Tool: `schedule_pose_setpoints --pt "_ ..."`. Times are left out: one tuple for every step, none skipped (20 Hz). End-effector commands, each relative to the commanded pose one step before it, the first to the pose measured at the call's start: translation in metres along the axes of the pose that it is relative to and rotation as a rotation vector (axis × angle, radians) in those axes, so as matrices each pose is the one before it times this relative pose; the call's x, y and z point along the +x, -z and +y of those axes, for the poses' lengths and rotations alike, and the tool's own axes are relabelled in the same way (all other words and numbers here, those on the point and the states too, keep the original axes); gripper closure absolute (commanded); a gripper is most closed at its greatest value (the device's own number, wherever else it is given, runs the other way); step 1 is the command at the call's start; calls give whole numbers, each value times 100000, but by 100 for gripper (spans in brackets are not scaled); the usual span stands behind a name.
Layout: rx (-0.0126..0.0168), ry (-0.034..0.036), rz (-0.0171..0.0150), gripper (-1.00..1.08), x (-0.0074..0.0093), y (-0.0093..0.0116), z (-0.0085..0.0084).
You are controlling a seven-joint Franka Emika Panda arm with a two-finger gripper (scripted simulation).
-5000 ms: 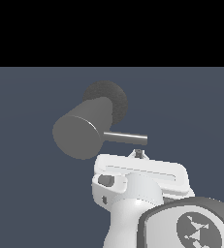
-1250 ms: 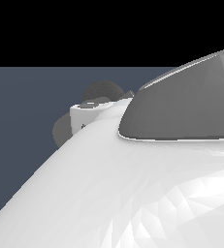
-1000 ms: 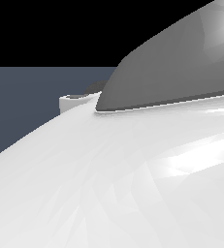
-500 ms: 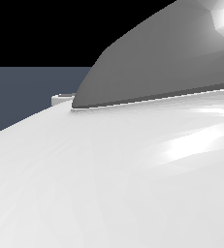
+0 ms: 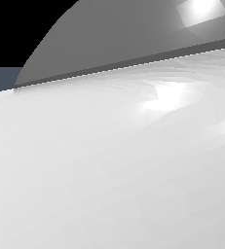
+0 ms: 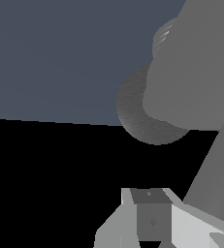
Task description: Turn on the faucet by rotating a designated handle.
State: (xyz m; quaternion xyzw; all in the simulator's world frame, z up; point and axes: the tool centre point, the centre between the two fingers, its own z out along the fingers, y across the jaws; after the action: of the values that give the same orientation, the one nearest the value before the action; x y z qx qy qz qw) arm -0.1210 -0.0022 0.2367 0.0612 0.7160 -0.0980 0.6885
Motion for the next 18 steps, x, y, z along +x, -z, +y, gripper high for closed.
schedule_pose_setpoints --pt "-1396 -4314 -739 108 -2581 -287 1723" --pt "-116 -45 -274 108 -229 0 270" --pt "-114 -44 -271 108 -227 -1 269" --pt "-114 -44 -271 108 -226 -1 268" --pt "-114 -44 -271 108 -226 -1 267" --pt "-114 -43 -271 108 -225 -1 267" --pt "-114 -43 -271 108 -225 -2 266" --pt "-115 -43 -275 108 -226 -1 266" --pt "-113 -41 -271 108 -224 -3 265" --pt "-115 -40 -275 108 -225 -3 266" --pt "0 0 0 108 0 0 0" --pt "509 6278 -706 108 3358 338 -1596" --pt "-17 -187 21 108 -126 -9 247" --pt "-18 -193 22 108 -126 -9 246" --pt "-17 -187 21 108 -126 -9 247" --pt "-17 -187 21 108 -126 -9 246" --pt "-18 -193 21 108 -126 -9 245" --pt "-17 -187 20 108 -126 -9 246"
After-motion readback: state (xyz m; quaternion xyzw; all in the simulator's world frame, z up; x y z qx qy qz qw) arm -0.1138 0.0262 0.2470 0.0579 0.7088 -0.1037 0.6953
